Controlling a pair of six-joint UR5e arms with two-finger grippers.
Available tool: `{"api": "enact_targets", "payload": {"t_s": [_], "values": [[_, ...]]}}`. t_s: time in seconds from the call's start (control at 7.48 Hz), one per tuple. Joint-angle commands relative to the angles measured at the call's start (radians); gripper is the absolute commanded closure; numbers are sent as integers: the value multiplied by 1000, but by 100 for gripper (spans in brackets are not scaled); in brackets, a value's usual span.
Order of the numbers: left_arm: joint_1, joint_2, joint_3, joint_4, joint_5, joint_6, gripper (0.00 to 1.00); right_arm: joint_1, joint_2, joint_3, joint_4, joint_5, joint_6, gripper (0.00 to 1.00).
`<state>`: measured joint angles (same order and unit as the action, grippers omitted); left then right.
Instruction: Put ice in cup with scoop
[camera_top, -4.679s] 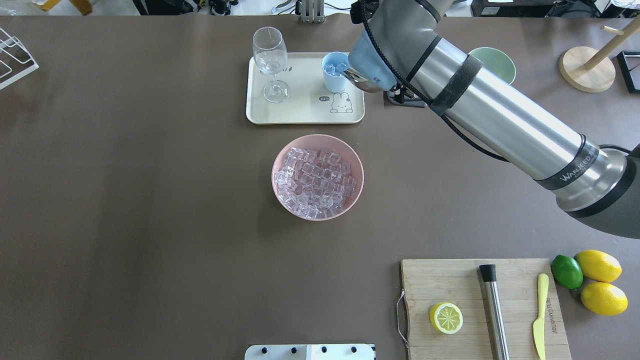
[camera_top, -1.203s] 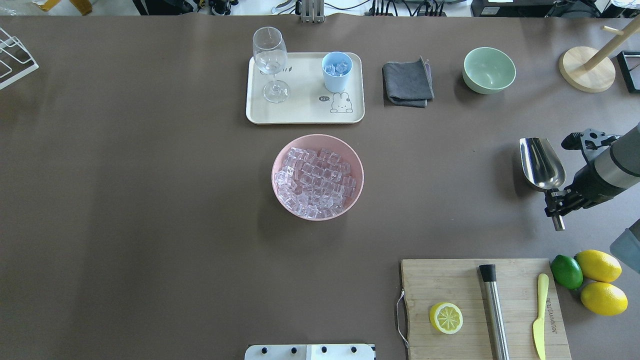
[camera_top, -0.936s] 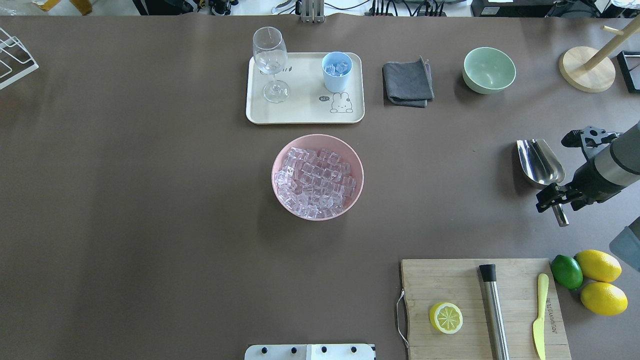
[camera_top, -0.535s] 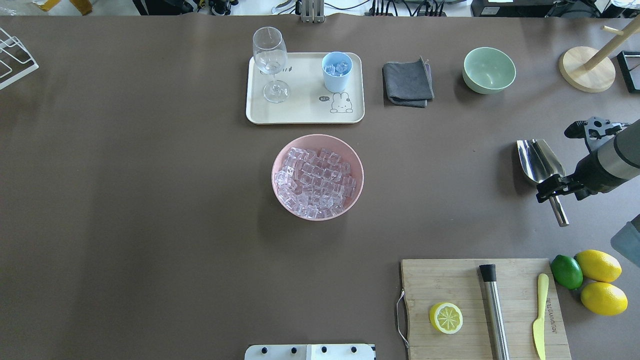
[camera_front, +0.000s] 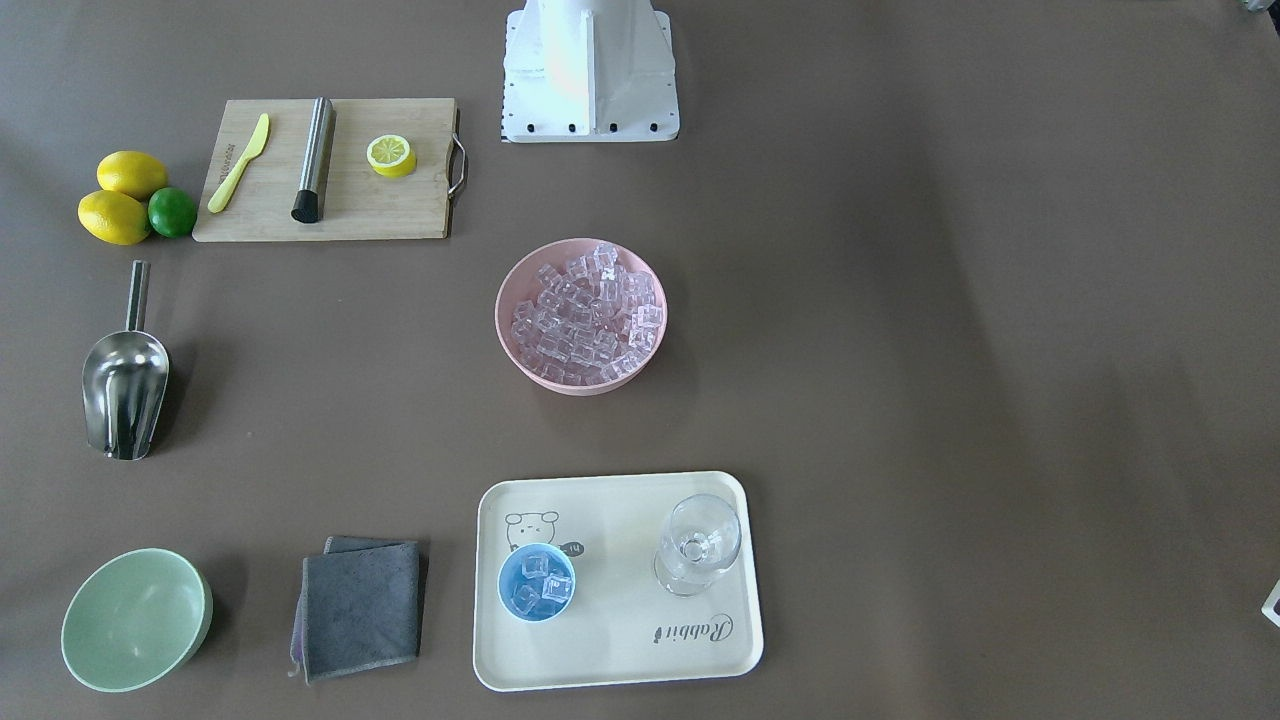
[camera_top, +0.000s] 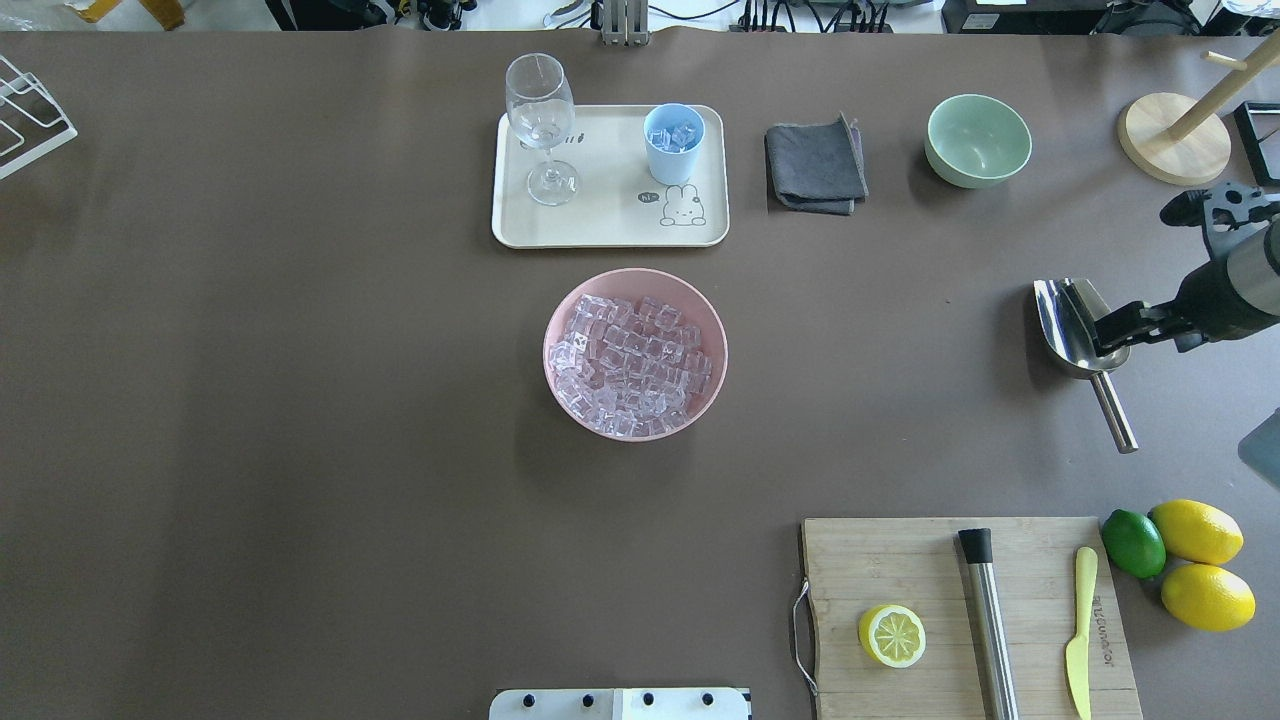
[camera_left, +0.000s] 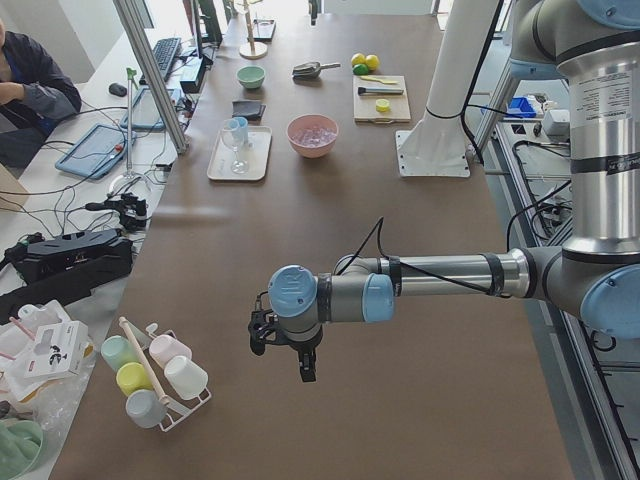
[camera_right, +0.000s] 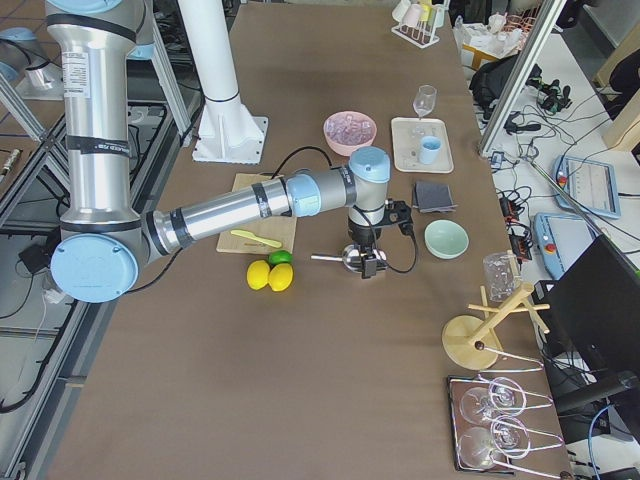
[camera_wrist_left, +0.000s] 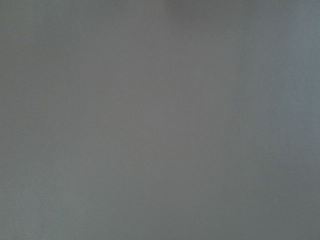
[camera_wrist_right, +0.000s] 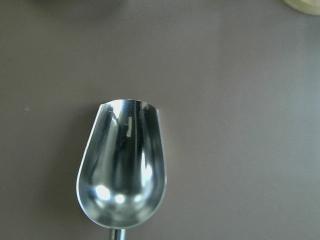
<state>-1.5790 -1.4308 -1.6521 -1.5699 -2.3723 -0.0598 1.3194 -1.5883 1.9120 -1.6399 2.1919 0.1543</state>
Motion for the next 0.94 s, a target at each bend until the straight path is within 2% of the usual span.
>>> {"api": "enact_targets", "payload": {"t_s": [0.0,0.27,0.4,0.8], "values": [[-3,3,-3,-1,-1,0,1,220,-10,-124,-60,107,-217,0],[-3,3,15,1,-2,3,2,294,-10,-272,-54,173,-259,0],[-3,3,14,-1,-1,3,2,313,-27,-292,-54,199,-257,0],[-1,1,11,-2,-4,5,2,314,-33,-301,-46,204,-254,0]]}}
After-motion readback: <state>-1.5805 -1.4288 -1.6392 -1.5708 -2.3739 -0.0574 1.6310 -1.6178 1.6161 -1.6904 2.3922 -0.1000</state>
